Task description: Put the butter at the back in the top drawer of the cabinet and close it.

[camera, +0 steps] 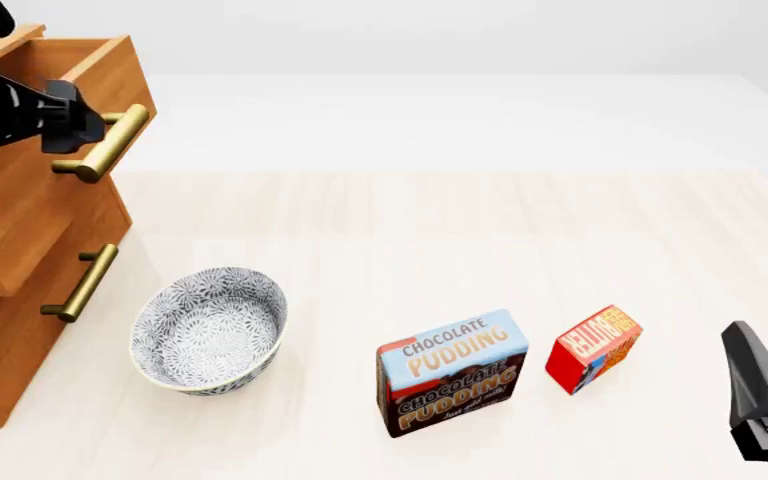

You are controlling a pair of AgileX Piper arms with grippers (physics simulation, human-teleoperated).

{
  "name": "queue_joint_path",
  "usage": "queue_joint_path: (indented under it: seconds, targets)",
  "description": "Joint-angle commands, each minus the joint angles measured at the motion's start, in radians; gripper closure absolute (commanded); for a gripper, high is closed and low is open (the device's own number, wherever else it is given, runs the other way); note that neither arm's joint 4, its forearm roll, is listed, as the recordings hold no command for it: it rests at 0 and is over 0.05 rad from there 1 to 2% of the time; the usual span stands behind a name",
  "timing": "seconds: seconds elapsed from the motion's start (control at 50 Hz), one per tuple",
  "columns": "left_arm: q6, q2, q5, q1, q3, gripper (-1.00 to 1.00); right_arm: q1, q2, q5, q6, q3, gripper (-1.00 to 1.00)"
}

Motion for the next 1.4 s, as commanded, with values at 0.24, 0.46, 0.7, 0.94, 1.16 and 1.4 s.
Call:
queue_joint_path:
  seconds: [0.24,0.46,0.7,0.94,1.16,1.4]
  targets:
    - [-0.005,0.013,-0.026,0.001,0.035,-1.0,0.0,0.0,0.0,0.0,0.0,-1.0]
    - [-0.006,0.016,-0.036,0.007,0.047,-1.0,0.0,0.0,0.0,0.0,0.0,-1.0]
    - [-0.006,0.023,-0.042,0.007,0.058,-1.0,0.0,0.0,0.0,0.0,0.0,-1.0]
    - [-0.011,0.015,-0.043,-0.006,0.062,-1.0,0.0,0.0,0.0,0.0,0.0,-1.0]
    - [-0.017,0.002,-0.033,-0.021,0.06,-1.0,0.0,0.0,0.0,0.0,0.0,-1.0]
    - [-0.024,0.005,-0.041,-0.039,0.061,-1.0,0.0,0.0,0.0,0.0,0.0,-1.0]
